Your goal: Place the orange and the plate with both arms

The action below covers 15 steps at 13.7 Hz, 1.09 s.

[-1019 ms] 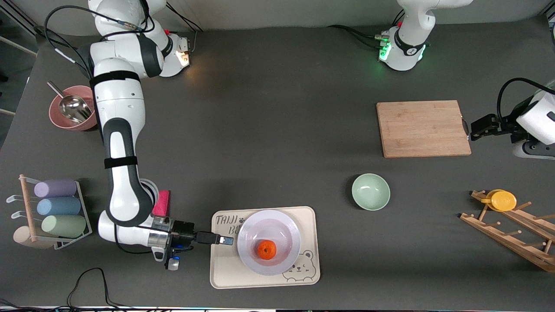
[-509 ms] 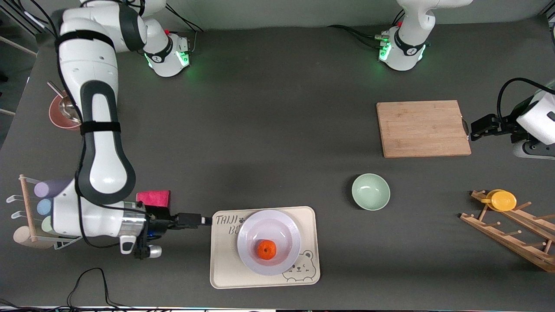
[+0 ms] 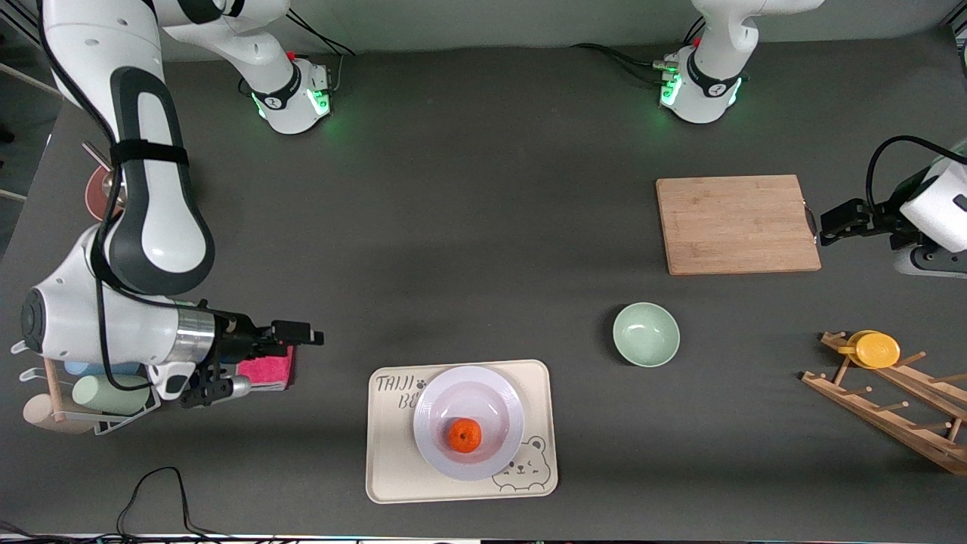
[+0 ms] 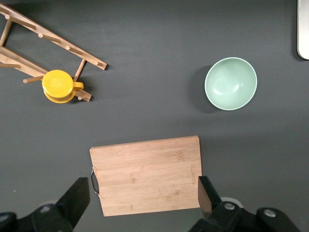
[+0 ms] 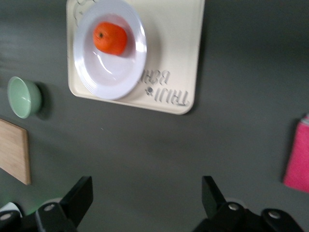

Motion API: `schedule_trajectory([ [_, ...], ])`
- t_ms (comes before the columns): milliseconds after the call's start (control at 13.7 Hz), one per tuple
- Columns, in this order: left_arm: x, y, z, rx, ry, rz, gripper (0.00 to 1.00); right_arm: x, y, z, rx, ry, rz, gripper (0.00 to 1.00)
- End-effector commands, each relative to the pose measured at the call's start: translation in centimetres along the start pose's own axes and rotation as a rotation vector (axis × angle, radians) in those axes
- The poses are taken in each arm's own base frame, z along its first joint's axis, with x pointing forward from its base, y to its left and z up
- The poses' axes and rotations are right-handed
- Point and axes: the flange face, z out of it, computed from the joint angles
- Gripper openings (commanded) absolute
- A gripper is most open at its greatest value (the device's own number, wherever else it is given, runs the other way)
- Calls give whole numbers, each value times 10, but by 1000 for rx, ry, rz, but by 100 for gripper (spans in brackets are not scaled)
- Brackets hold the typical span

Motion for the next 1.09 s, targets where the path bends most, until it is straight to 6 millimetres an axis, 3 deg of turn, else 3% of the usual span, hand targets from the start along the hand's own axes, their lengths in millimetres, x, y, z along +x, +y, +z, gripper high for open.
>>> schedule_trajectory([
  [0,1,-1,-5,-8,12,14,100,-35,5,-11,-129,-48,-31,100],
  [146,2,-1,-5,-10,14,14,100,-57,7,-38,-296,-64,-60,100],
  [291,2,-1,-5,-10,14,14,100,-79,-3,-69,-452,-110,-42,100],
  [437,2,-1,-5,-8,13,14,100,-98,-23,-106,-479,-106,-63,100],
  [509,2,-1,-5,-8,13,14,100,-106,-17,-121,-472,-113,-47,100],
  [655,2,-1,-5,-10,14,14,100,-115,4,-153,-435,-132,39,100],
  [801,2,-1,-5,-8,13,14,100,-114,-9,-164,-446,-133,34,100],
  [1019,2,-1,-5,-10,14,14,100,-111,-11,-182,-509,-98,27,100],
])
